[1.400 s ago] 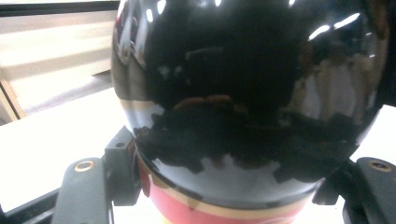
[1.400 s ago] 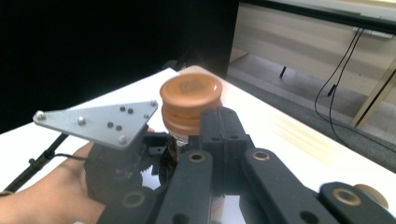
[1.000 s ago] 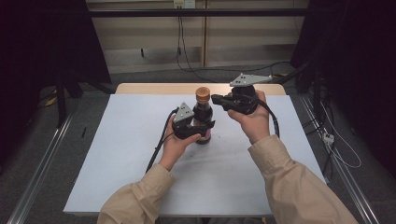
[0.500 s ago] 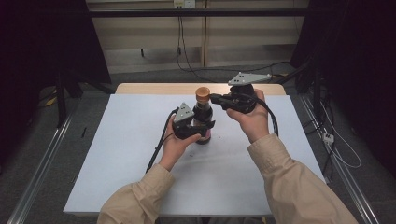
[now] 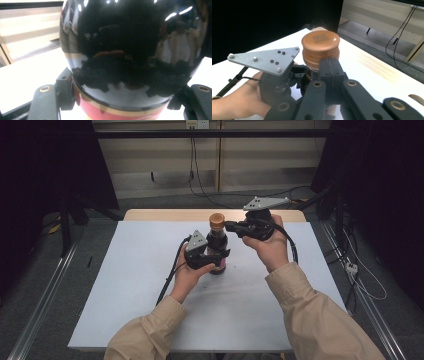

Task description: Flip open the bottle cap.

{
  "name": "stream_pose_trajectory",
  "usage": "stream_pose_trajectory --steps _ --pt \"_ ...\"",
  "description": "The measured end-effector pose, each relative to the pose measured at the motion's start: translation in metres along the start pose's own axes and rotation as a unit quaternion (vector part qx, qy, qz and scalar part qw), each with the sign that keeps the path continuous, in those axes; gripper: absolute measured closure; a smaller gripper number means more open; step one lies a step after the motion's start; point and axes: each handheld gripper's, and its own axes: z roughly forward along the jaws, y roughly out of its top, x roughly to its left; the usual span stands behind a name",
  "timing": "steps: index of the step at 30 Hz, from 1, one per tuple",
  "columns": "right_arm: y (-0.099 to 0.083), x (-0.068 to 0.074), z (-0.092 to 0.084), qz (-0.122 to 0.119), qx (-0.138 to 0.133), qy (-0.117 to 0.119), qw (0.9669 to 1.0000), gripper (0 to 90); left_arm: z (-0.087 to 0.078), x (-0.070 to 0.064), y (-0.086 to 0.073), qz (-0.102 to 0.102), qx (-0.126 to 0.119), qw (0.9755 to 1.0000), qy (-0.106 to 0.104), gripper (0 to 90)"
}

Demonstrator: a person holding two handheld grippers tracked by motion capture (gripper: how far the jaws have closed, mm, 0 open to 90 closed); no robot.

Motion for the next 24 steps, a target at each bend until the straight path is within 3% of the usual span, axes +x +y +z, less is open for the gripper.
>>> stream_pose_trajectory --steps 13,19,24 --pt "0.0037 -0.0018 0.0011 -0.006 0.006 0.001 1.0000 90.0 -0.0004 0.0003 -0.0004 0.003 0.001 1.0000 0.000 30.2" --pt "0.0058 -0.0043 0.0000 -0.001 0.004 0.010 0.9999 90.0 -0.0001 -0.0005 -0.0003 0.002 0.000 1.0000 0.001 30.2" --pt "0.0058 -0.0058 0.0000 -0.009 0.018 0.018 0.9996 90.0 0.0000 -0.0004 -0.0002 0.004 0.001 1.0000 0.001 30.2"
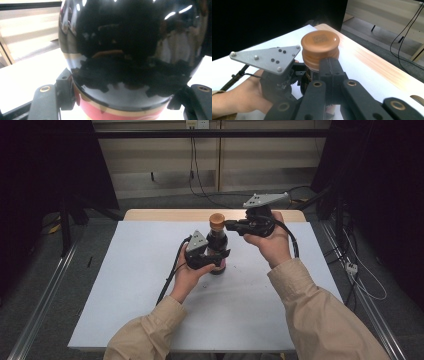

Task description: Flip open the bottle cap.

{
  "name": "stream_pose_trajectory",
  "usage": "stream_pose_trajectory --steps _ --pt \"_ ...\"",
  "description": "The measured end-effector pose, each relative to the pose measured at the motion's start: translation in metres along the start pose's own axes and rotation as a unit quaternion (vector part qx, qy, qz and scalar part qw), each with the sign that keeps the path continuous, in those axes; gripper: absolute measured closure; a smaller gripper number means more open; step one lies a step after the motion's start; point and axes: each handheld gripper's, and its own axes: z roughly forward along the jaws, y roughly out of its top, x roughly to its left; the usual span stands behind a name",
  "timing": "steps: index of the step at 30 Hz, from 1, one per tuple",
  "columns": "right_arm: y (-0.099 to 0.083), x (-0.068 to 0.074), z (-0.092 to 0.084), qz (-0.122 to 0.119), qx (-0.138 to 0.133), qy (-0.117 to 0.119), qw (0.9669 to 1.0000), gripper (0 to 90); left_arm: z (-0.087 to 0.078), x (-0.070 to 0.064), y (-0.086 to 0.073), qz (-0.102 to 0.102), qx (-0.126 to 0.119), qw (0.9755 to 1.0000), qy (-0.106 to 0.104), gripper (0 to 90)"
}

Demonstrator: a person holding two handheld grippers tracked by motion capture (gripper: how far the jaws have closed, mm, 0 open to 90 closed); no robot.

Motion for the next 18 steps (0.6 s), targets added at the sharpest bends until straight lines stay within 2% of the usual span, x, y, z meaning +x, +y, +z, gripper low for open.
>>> stream_pose_trajectory --steps 12,15,17,18 --pt "0.0033 -0.0025 0.0004 0.000 0.009 0.016 0.9998 90.0 -0.0001 0.0001 0.0000 0.000 0.002 1.0000 0.002 30.4" --pt "0.0033 -0.0033 0.0010 0.002 0.006 0.018 0.9998 90.0 -0.0005 0.0007 0.0001 0.002 0.004 1.0000 -0.003 30.5" --pt "0.0042 -0.0034 0.0003 0.005 -0.007 0.020 0.9998 90.0 -0.0002 -0.0004 0.0001 0.005 0.003 1.0000 0.003 30.5" --pt "0.0052 -0.0033 0.0003 0.004 -0.006 0.020 0.9998 90.0 -0.0006 0.0006 -0.0001 0.008 0.006 0.9999 0.002 30.5"
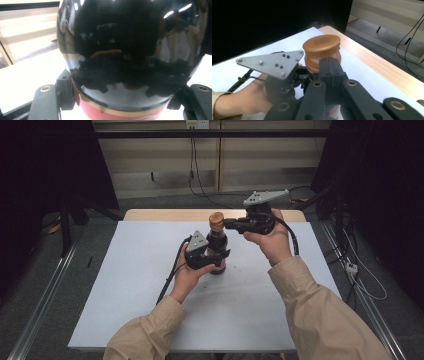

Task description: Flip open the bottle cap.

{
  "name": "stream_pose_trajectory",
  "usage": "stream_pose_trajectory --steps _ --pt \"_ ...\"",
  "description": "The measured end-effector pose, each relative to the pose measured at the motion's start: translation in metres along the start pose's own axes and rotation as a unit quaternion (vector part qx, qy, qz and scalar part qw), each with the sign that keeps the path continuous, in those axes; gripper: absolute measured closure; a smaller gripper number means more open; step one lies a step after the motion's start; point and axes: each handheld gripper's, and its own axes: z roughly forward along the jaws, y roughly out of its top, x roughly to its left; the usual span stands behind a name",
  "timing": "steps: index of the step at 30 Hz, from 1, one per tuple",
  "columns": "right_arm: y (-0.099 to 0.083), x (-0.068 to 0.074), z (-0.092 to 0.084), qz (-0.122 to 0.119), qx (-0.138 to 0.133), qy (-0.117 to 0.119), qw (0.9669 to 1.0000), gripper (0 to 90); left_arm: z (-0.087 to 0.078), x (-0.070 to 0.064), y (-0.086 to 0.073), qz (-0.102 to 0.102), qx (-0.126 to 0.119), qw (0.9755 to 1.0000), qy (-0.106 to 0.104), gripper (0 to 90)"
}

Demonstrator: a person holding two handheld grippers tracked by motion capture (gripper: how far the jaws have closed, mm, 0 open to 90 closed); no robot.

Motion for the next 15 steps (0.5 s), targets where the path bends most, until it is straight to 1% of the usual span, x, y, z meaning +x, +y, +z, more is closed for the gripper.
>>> stream_pose_trajectory --steps 1,2,3,4,8,11,15 --pt "0.0006 0.0004 0.0003 -0.003 0.002 -0.002 1.0000 90.0 0.0000 0.0001 -0.0002 -0.001 -0.001 1.0000 0.000 30.5" --pt "0.0010 0.0004 0.0004 -0.004 0.003 -0.002 1.0000 90.0 0.0004 -0.0005 -0.0002 -0.006 -0.004 1.0000 0.000 30.5" --pt "0.0008 0.0003 0.0004 -0.005 0.003 -0.001 1.0000 90.0 0.0001 0.0001 -0.0002 -0.001 -0.001 1.0000 0.000 30.4" --pt "0.0005 0.0002 0.0003 -0.004 0.003 -0.001 1.0000 90.0 0.0007 -0.0006 -0.0003 -0.005 -0.005 1.0000 0.000 30.4" --pt "-0.0007 -0.0001 -0.0002 0.000 -0.002 -0.001 1.0000 90.0 0.0009 -0.0006 -0.0002 -0.005 -0.005 1.0000 0.001 30.3" --pt "-0.0008 0.0003 -0.0003 0.004 -0.007 0.003 1.0000 90.0 0.0005 0.0001 -0.0001 0.000 -0.001 1.0000 0.001 30.3" --pt "-0.0003 0.0007 -0.0001 0.005 -0.011 0.004 0.9999 90.0 0.0004 0.0002 -0.0002 -0.001 -0.002 1.0000 0.001 30.3"
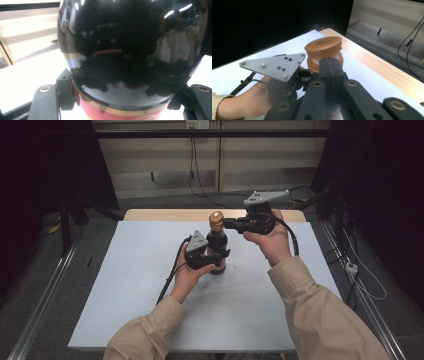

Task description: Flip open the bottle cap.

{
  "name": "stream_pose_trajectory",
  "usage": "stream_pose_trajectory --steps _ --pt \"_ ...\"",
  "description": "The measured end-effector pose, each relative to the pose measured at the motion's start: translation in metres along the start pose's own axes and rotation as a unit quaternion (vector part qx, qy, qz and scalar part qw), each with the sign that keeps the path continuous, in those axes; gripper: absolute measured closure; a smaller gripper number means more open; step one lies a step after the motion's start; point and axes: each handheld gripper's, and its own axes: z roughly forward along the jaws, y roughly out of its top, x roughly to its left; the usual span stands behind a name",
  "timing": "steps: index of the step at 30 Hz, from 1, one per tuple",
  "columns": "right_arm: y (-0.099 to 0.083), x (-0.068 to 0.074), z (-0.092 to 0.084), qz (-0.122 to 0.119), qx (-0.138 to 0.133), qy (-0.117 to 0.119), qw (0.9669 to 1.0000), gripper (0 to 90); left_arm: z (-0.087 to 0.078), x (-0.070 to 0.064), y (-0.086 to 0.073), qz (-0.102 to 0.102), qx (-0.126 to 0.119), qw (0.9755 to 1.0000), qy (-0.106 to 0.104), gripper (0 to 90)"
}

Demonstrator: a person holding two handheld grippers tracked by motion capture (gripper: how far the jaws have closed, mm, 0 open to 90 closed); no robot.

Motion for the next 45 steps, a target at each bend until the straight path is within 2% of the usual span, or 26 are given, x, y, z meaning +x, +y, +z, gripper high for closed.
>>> stream_pose_trajectory --steps 2,7,27,29,45 --pt "0.0000 -0.0002 0.0003 0.003 -0.002 0.002 1.0000 90.0 0.0004 -0.0005 -0.0001 -0.006 -0.004 1.0000 0.000 30.3" --pt "0.0005 0.0002 0.0002 0.004 -0.007 0.001 1.0000 90.0 0.0000 0.0000 -0.0001 0.001 0.000 1.0000 0.000 30.3" --pt "0.0027 0.0025 0.0009 0.012 -0.025 0.001 0.9996 90.0 0.0002 -0.0001 -0.0001 0.003 0.000 1.0000 0.002 30.2" --pt "0.0045 0.0036 0.0017 0.007 -0.022 -0.001 0.9997 90.0 0.0003 0.0001 -0.0005 -0.002 -0.002 1.0000 0.001 30.3" --pt "0.0083 0.0051 0.0017 0.006 -0.022 -0.006 0.9997 90.0 0.0006 -0.0002 -0.0008 -0.002 -0.004 1.0000 0.002 30.2"
